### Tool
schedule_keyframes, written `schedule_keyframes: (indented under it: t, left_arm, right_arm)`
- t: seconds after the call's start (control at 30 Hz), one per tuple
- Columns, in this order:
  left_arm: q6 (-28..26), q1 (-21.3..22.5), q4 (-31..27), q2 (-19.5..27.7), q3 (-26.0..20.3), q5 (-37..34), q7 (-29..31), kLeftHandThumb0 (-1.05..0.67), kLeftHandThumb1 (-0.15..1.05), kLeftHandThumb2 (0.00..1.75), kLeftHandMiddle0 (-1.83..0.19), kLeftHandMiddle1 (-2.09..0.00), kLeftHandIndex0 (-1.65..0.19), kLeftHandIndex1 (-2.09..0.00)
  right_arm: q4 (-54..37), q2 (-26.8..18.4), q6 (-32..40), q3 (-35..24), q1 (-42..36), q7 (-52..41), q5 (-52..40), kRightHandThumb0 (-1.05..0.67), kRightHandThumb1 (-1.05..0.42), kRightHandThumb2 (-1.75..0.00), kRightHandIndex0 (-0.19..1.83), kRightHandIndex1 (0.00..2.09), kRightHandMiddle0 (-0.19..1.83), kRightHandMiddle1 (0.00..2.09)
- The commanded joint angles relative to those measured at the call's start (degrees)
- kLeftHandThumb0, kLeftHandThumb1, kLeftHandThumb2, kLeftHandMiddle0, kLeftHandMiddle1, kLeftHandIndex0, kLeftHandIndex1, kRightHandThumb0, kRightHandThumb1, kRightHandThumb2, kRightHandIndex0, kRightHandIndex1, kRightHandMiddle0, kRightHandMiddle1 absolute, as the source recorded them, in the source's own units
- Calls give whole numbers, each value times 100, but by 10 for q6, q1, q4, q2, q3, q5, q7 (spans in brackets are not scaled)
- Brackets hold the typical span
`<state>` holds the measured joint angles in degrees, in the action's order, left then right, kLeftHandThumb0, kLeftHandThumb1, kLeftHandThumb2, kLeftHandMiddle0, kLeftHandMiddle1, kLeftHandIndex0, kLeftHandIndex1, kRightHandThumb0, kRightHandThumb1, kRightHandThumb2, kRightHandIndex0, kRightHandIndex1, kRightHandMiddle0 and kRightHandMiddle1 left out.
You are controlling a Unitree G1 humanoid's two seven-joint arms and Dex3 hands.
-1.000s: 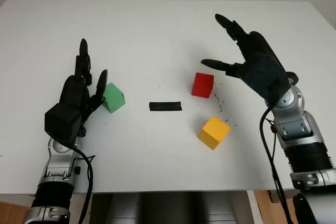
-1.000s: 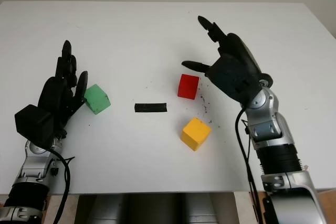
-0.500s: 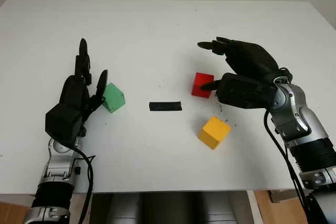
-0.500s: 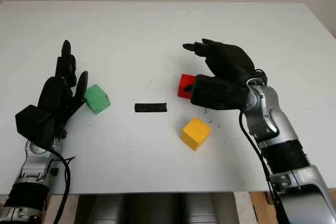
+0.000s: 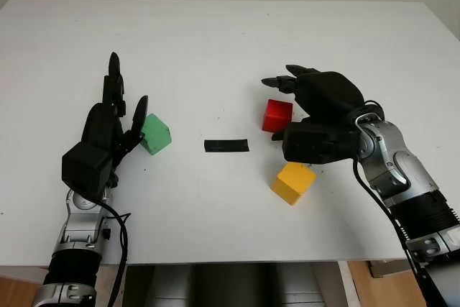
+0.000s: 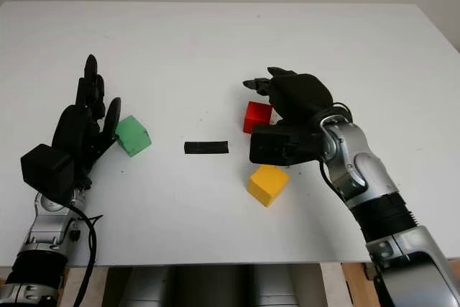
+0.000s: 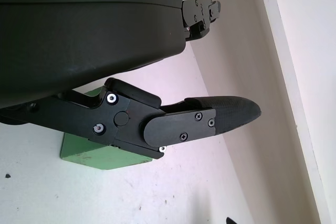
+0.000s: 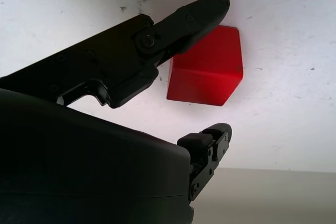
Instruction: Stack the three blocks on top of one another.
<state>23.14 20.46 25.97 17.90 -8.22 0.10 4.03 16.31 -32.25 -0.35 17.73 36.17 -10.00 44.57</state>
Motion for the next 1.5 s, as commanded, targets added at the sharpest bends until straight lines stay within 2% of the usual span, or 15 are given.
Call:
schedule_keyframes:
  t: [0.0,0.27,0.8,0.87,0.9,1.03,1.17,1.47]
  left_arm:
    - [4,-1,-4,-1,-2,-1,0,-68,105,56,18,-6,18,-5]
    - [4,2,-1,0,-1,9,-8,-70,105,55,17,-6,17,-6]
    - [4,1,-1,4,-1,19,-13,-71,105,55,16,-6,16,-6]
    - [4,1,-1,4,0,23,-15,-71,105,55,16,-6,16,-6]
    - [3,2,-1,5,0,24,-16,-72,105,55,16,-6,16,-6]
    - [3,1,-1,4,0,30,-20,-73,105,55,15,-6,16,-6]
    - [1,0,-4,3,-1,26,-19,-72,105,55,15,-6,15,-6]
    - [3,2,1,3,1,25,-18,-73,105,54,17,-5,17,-5]
  right_arm:
    - [7,-9,-9,5,5,11,8,-74,-86,-6,18,7,47,11]
    - [44,-2,-43,-4,4,89,5,-55,-84,-5,28,10,67,19]
    - [70,2,-46,2,11,116,10,-51,-85,-6,38,10,78,31]
    - [75,3,-47,3,12,116,9,-51,-86,-5,40,7,71,48]
    - [76,3,-47,4,13,115,9,-51,-87,-5,41,7,65,68]
    - [85,7,-66,-3,11,125,-11,-44,-90,-6,44,7,57,101]
    - [110,13,-107,-17,14,142,-51,-37,-90,-5,46,7,53,117]
    - [116,18,-119,-31,37,81,-119,-36,-92,-6,40,4,46,124]
